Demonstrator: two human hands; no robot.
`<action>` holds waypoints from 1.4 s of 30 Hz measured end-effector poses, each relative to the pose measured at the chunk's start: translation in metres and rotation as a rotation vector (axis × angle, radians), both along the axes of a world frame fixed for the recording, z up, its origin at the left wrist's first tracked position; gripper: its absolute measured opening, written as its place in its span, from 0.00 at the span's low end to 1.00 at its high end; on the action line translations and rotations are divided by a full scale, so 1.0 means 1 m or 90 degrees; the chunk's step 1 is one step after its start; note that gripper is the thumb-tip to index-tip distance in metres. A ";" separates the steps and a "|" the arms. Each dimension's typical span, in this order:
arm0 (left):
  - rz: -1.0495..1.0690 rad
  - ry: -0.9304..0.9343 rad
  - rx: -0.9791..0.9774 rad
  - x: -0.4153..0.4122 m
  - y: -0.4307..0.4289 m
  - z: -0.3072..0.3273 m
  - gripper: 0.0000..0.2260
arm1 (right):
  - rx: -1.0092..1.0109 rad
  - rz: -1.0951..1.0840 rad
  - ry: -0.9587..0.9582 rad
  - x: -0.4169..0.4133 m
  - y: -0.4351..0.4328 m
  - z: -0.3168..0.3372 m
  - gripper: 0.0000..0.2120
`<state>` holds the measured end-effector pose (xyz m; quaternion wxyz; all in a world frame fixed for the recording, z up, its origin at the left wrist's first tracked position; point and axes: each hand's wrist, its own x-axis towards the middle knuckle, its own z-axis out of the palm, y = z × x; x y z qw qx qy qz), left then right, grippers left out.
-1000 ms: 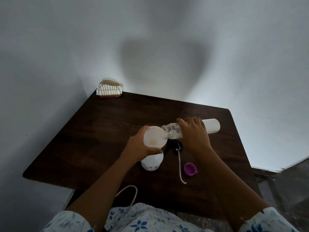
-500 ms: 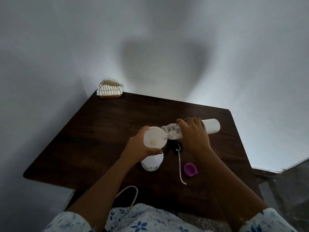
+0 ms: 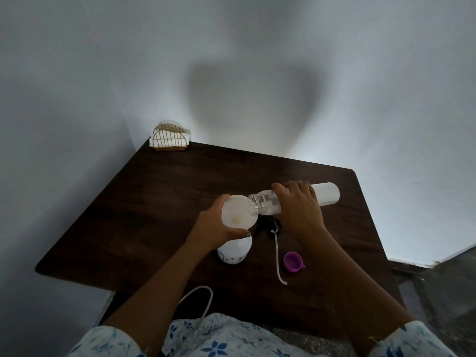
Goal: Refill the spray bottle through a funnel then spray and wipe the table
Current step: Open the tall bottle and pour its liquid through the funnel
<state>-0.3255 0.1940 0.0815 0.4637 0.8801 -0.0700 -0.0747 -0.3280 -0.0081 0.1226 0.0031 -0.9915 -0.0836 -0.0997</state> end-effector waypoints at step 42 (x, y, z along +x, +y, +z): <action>-0.006 -0.003 0.013 0.003 0.000 -0.003 0.41 | -0.004 -0.002 0.010 -0.002 -0.001 0.003 0.29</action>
